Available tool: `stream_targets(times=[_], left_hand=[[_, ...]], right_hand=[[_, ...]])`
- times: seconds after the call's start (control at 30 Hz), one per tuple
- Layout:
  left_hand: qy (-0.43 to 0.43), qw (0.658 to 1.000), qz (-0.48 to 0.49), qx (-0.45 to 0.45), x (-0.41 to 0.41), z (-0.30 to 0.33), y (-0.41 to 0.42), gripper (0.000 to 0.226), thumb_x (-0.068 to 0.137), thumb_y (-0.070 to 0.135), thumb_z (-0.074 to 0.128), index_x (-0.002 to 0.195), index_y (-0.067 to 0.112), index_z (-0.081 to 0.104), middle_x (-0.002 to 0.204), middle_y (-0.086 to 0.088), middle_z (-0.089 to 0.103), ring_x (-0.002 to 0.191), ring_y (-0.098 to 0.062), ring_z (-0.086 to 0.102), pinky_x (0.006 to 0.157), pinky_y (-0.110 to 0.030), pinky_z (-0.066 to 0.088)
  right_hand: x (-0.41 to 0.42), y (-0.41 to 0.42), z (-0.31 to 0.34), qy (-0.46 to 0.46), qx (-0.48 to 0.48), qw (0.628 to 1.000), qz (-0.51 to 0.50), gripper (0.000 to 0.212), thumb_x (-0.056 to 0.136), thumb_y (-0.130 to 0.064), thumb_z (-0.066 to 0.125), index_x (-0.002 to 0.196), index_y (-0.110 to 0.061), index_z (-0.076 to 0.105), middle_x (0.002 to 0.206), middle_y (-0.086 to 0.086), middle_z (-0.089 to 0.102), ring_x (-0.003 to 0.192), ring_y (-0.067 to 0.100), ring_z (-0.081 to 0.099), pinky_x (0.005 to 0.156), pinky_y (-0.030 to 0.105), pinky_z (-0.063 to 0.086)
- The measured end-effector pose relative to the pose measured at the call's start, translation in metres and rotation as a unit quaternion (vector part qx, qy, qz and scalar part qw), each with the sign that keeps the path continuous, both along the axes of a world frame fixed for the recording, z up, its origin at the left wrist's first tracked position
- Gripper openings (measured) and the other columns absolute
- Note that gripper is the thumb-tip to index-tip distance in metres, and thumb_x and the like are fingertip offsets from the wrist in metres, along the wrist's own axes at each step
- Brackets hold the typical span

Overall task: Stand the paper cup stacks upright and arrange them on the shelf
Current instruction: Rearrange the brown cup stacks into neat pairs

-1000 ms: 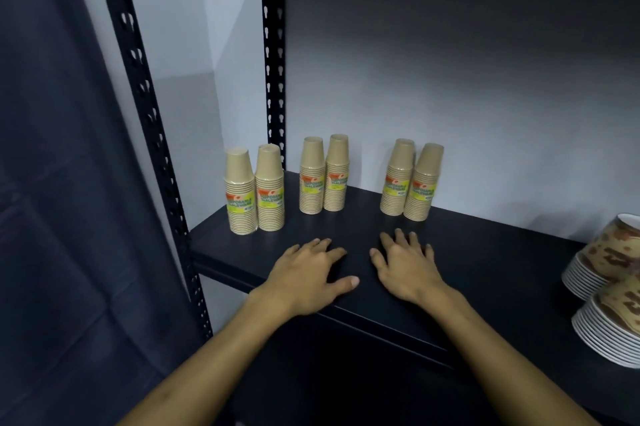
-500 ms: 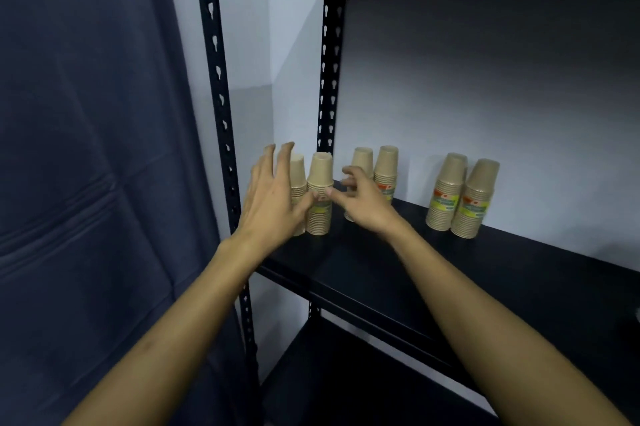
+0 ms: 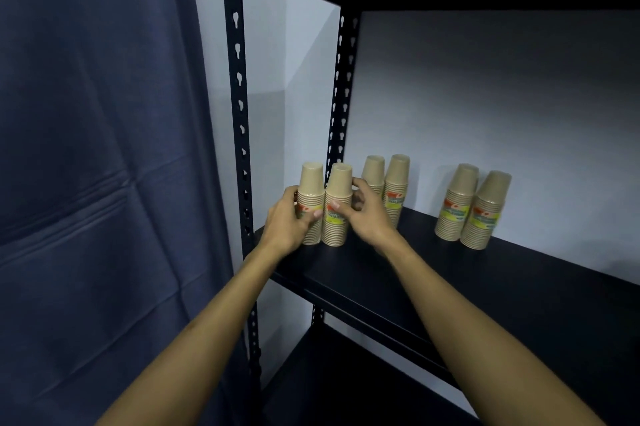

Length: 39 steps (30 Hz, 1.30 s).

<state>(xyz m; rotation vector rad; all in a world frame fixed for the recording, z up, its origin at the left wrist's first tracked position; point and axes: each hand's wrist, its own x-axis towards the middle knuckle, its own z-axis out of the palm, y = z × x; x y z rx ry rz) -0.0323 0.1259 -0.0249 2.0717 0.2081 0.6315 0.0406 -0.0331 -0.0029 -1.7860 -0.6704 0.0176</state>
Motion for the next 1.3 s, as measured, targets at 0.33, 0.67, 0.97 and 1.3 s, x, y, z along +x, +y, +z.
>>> stream_targets(times=[0.33,0.67,0.97,1.3], left_hand=[[-0.013,0.994,-0.098,-0.041,0.009,-0.005,-0.028,0.068,0.077,0.033,0.085,0.136,0.018,0.054,0.128,0.003,0.067,0.111,-0.010,0.066,0.097,-0.030,0.054],[-0.025,0.981,-0.188,-0.048,0.034,-0.015,-0.083,0.069,0.076,0.033,0.086,0.137,0.018,0.057,0.123,0.004,0.070,0.109,-0.005,0.067,0.088,-0.010,0.050],[-0.027,0.968,-0.239,-0.064,0.061,-0.019,-0.133,0.069,0.078,0.028,0.085,0.138,0.015,0.054,0.129,0.002,0.067,0.115,-0.006,0.064,0.097,-0.017,0.050],[-0.016,0.961,-0.272,-0.050,0.092,-0.012,-0.176,0.064,0.082,0.019,0.082,0.136,0.019,0.046,0.116,0.018,0.061,0.101,0.014,0.059,0.080,-0.002,0.046]], right_hand=[[0.002,-0.065,-0.002,-0.014,0.004,1.000,-0.002,0.061,0.081,-0.022,0.080,0.134,-0.028,0.051,0.121,-0.008,0.068,0.112,0.004,0.065,0.096,0.028,0.053],[0.000,-0.137,-0.011,-0.026,0.003,0.998,-0.056,0.063,0.082,-0.016,0.078,0.137,-0.024,0.048,0.124,-0.005,0.067,0.114,0.002,0.063,0.096,0.020,0.049],[0.007,-0.181,-0.023,-0.007,0.024,0.992,-0.124,0.063,0.082,-0.013,0.079,0.137,-0.014,0.047,0.119,0.001,0.069,0.110,0.011,0.067,0.095,0.028,0.054],[0.022,-0.213,-0.022,-0.027,-0.004,0.979,-0.204,0.051,0.082,-0.026,0.079,0.126,-0.013,0.056,0.115,-0.005,0.068,0.104,0.005,0.067,0.091,0.027,0.056]])
